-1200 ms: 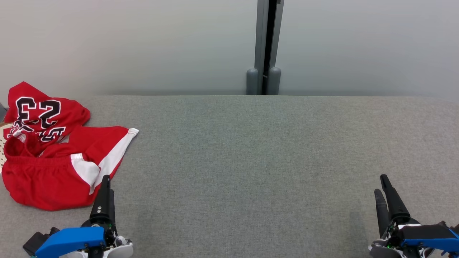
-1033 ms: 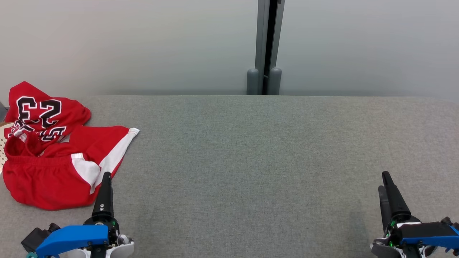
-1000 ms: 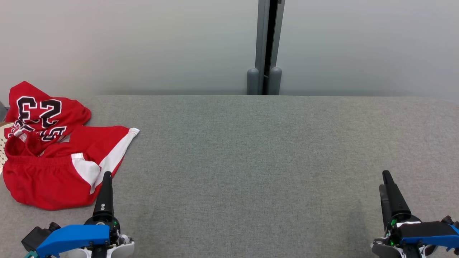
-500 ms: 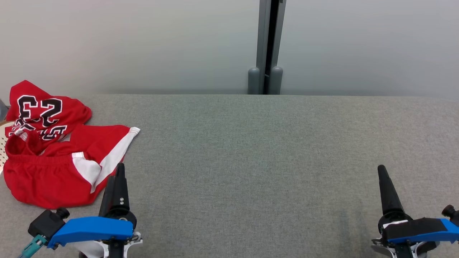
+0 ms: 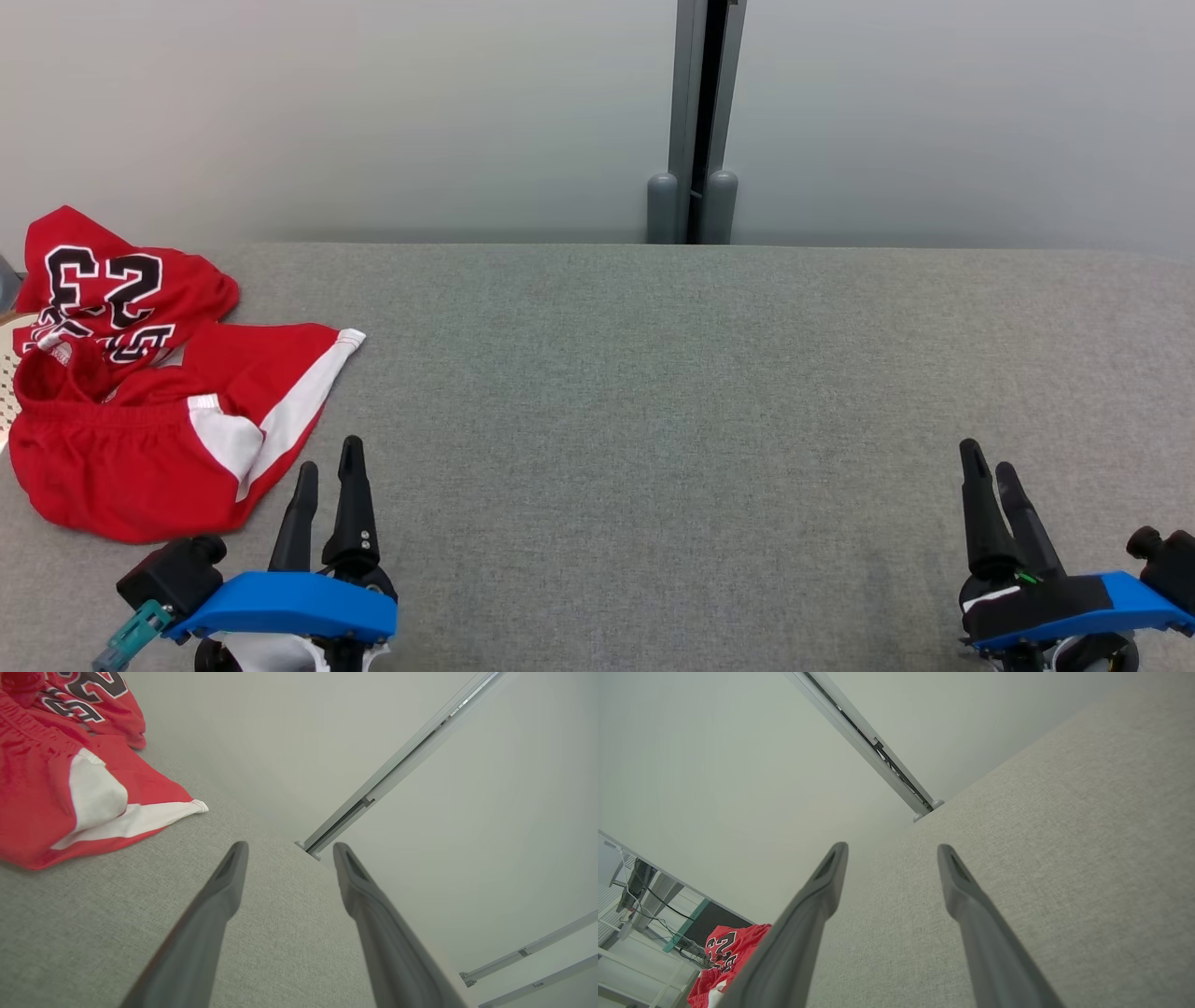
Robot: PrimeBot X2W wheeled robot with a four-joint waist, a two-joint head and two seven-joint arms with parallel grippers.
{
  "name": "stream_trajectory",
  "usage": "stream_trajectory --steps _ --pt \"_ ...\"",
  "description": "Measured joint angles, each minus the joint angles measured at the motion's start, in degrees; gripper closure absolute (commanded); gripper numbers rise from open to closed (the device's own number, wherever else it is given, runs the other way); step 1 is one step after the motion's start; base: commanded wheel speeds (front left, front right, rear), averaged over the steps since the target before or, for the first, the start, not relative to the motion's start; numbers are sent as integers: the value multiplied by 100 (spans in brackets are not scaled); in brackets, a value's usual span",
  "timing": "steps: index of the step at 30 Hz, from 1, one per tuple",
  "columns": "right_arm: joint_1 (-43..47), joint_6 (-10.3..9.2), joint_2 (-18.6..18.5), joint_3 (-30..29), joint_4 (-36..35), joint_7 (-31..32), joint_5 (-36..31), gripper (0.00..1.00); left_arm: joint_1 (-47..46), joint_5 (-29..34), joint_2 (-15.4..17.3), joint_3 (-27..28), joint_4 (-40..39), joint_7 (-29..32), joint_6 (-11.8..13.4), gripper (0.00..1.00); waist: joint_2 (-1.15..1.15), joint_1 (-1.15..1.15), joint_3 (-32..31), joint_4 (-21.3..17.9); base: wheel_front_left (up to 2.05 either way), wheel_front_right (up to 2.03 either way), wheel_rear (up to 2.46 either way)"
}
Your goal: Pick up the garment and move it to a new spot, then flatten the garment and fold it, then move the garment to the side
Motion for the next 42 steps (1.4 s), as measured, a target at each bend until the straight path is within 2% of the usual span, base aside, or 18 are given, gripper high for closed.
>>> stream_trajectory --steps 17,42 --pt "29 0 -7 90 285 -280 -1356 0 25 1252 7 -234 283 -270 75 0 0 0 -8 0 0 0 0" --pt "47 1 -16 111 461 -620 -2916 0 19 2524 21 -383 626 -619 158 0 0 0 45 15 0 0 0"
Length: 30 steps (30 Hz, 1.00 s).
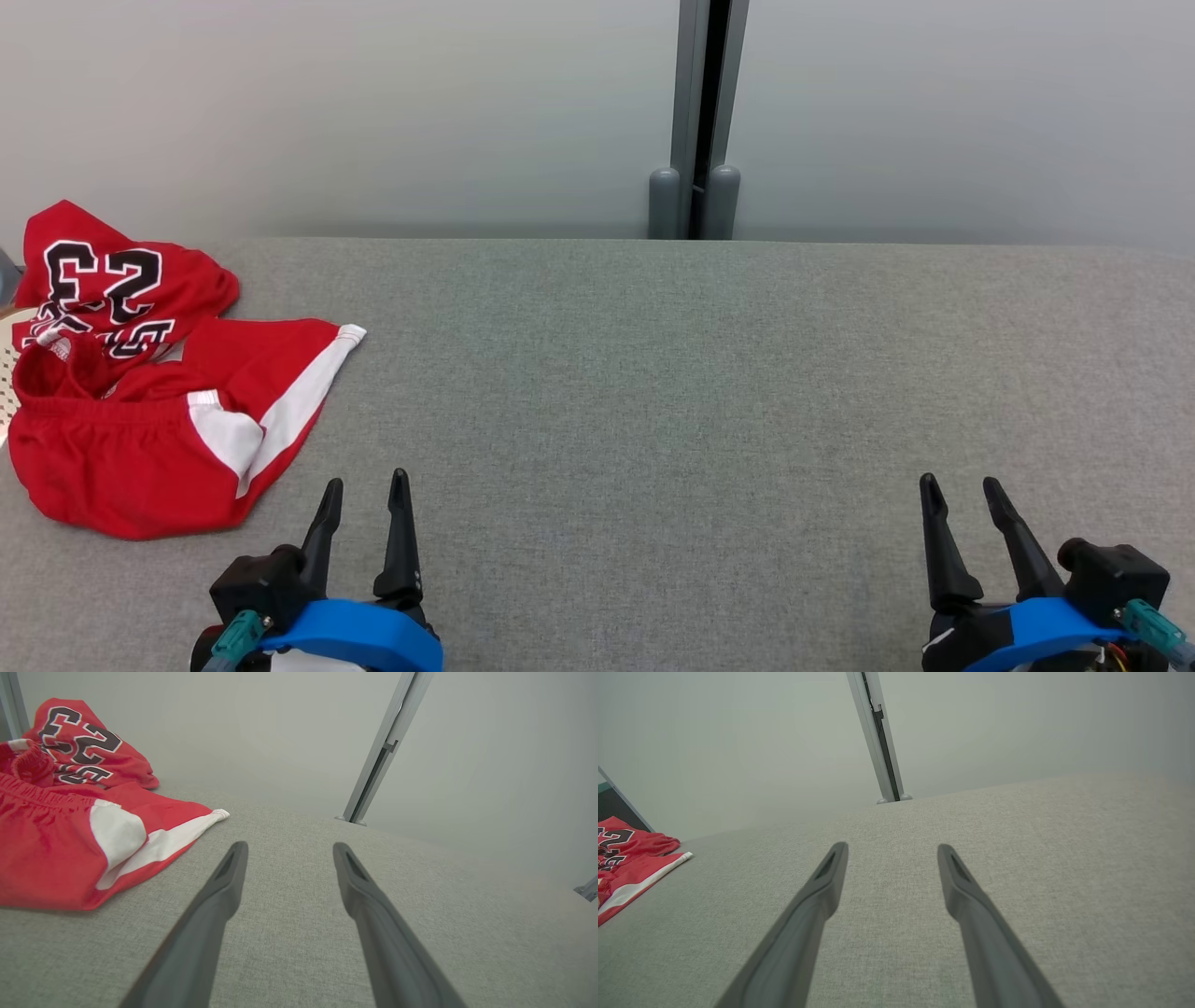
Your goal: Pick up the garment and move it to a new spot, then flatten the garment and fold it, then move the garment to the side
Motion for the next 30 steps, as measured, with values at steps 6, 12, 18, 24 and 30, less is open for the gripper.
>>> stream_trajectory --steps 6,12,18,24,30 --pt "0 1 -2 11 27 -68 -311 0 -9 247 2 -12 93 -69 18 0 0 0 19 7 0 0 0" --pt "0 2 -5 25 63 -143 -605 0 -12 330 5 -21 191 -143 19 0 0 0 24 9 0 0 0" --pt "1 8 -9 35 91 -201 -856 0 -27 565 7 -37 277 -202 24 0 0 0 28 8 0 0 0" --pt "2 8 -12 31 120 -270 -1127 0 -31 831 9 -46 393 -271 25 0 0 0 26 9 0 0 0" --pt "7 8 -15 46 155 -345 -1416 0 -34 1124 10 -66 481 -344 26 0 0 0 21 21 0 0 0"
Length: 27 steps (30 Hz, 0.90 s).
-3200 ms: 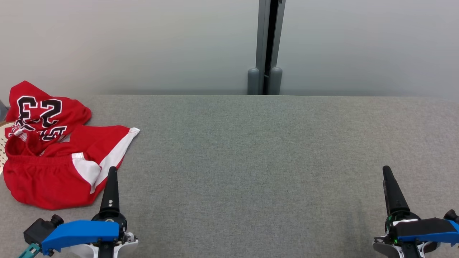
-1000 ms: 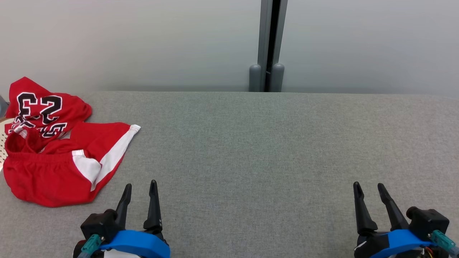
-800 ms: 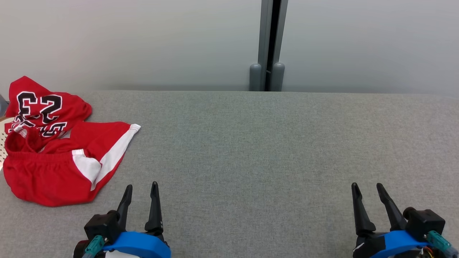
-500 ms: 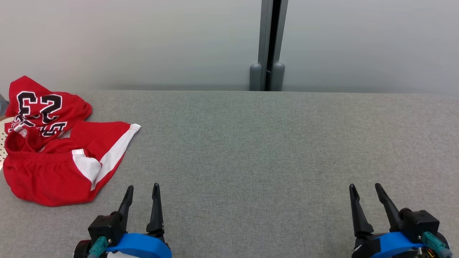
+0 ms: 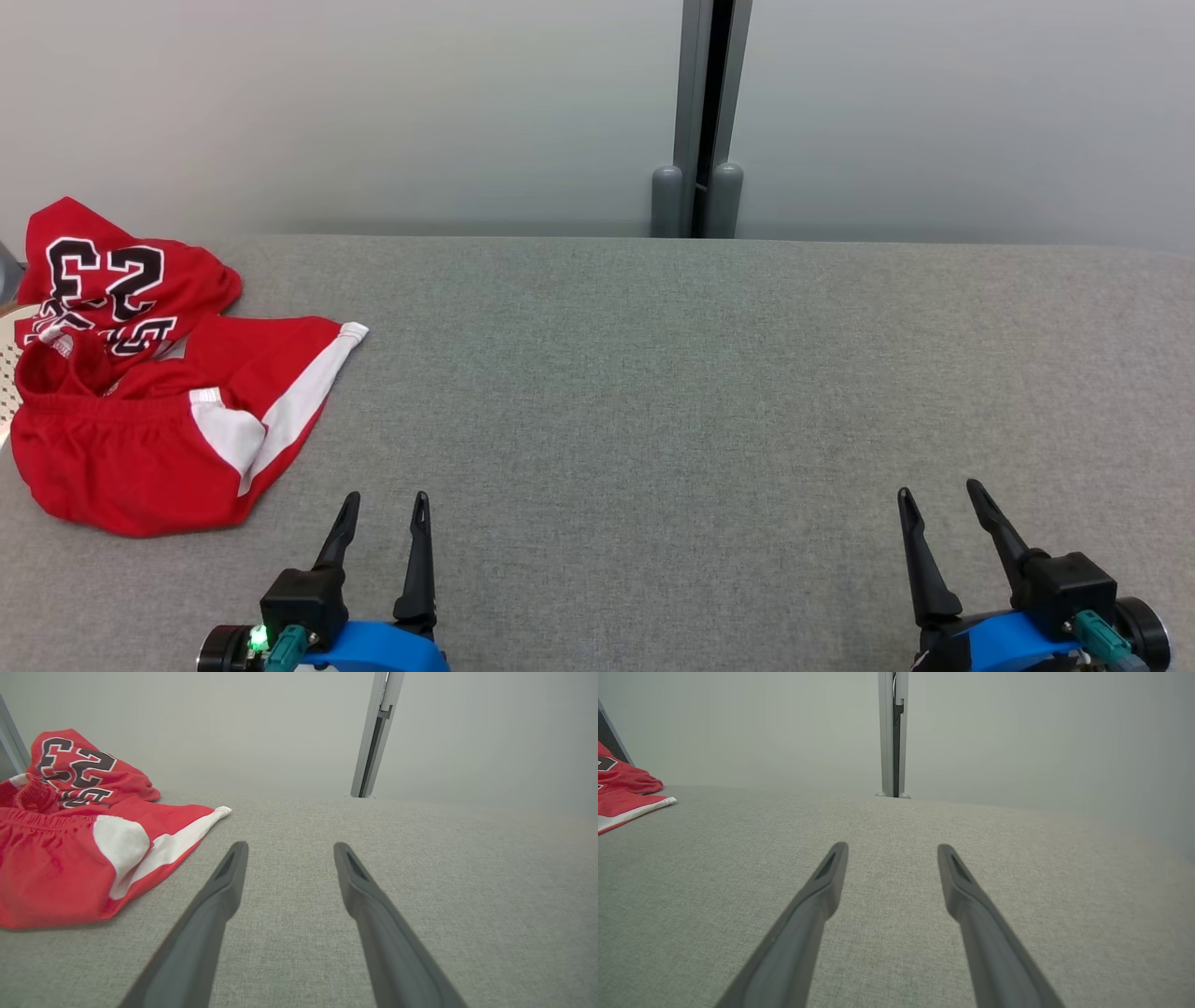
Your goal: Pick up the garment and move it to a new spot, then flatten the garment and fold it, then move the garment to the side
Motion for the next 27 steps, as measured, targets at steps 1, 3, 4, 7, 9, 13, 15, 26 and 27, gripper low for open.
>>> stream_trajectory --steps 1,3,4,7,9,13,15,26,27 --pt "1 0 0 4 8 -7 -36 0 0 36 1 -3 21 -8 0 0 0 0 -2 2 0 0 0" --pt "2 0 -1 11 19 -25 -121 0 -1 122 1 -13 54 -25 10 0 0 0 -1 4 0 0 0" --pt "2 0 -1 13 21 -25 -126 0 -2 127 1 -14 66 -25 10 0 0 0 0 4 0 0 0" --pt "2 0 -1 15 30 -26 -126 0 -6 140 1 -13 93 -25 10 0 0 0 -3 4 0 0 0" --pt "2 0 -1 19 41 -26 -126 0 -14 141 1 -13 115 -25 10 0 0 0 -7 3 0 0 0" --pt "3 0 -2 24 54 -26 -126 0 -38 141 1 -13 147 -26 9 0 0 0 -13 3 0 0 0" --pt "3 0 -2 25 57 -26 -126 0 -38 141 1 -13 166 -26 9 0 0 0 -15 4 0 0 0" --pt "87 0 -4 -49 55 -26 -126 0 -73 104 0 -49 241 -25 -4 0 0 0 -76 128 0 0 0" --pt "120 0 -5 -76 55 -27 -132 0 -85 97 0 -65 238 -25 -4 0 0 0 -98 191 0 0 0"
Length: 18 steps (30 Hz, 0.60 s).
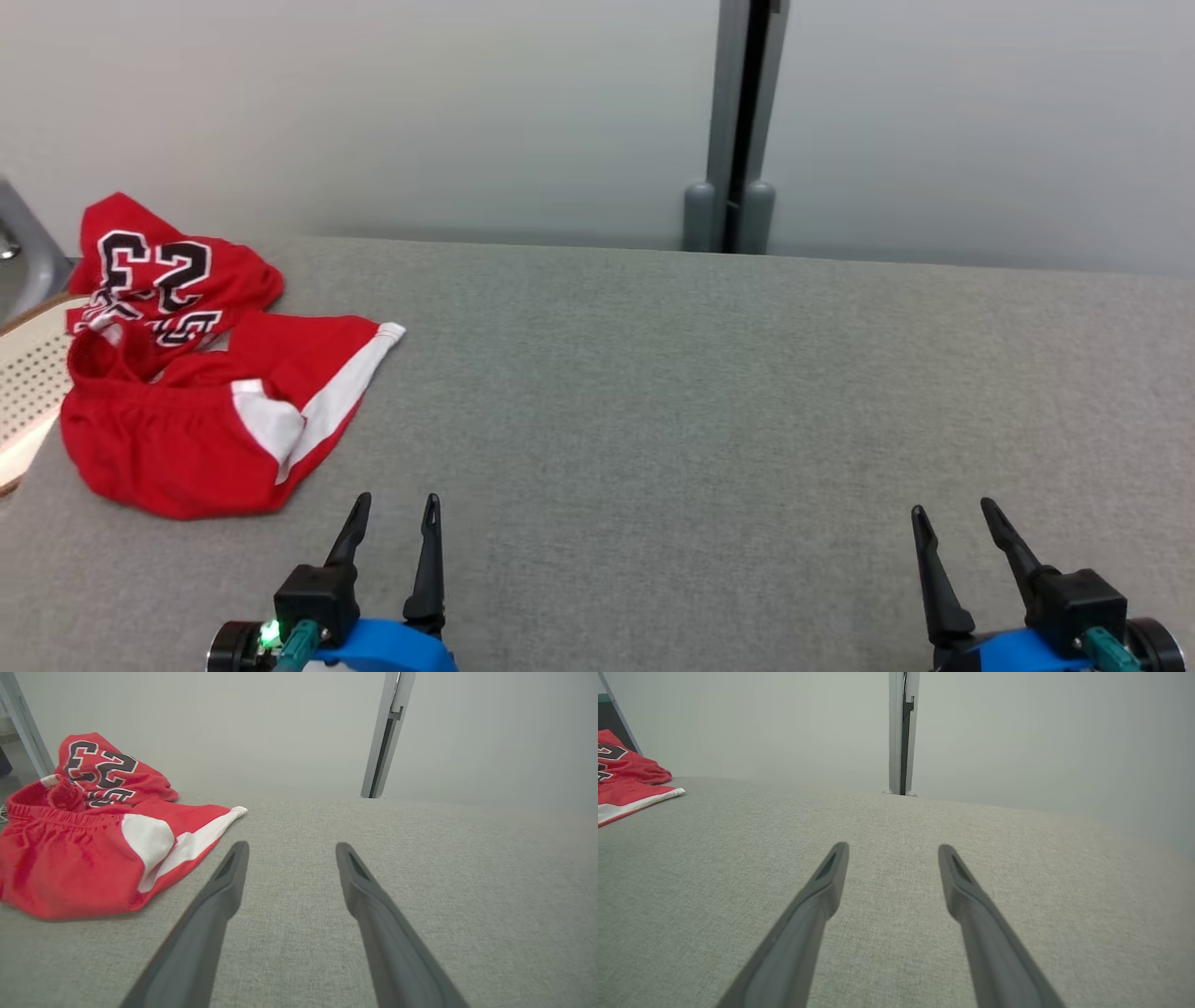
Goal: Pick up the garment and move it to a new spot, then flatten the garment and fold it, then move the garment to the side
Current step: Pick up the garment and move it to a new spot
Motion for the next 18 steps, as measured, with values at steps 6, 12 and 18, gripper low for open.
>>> stream_trajectory --steps 6,12,18 --pt "94 0 -5 -156 -18 -3 -93 0 -32 -38 2 -118 -12 -3 29 0 0 0 -152 655 0 0 0" --pt "87 1 -2 -11 -27 -5 -41 0 -7 -5 32 -43 2 -7 47 0 0 0 -252 1557 0 0 0" --pt "74 1 -1 249 37 -5 133 0 76 8 54 35 1 -7 21 0 0 0 -176 2275 0 0 0"
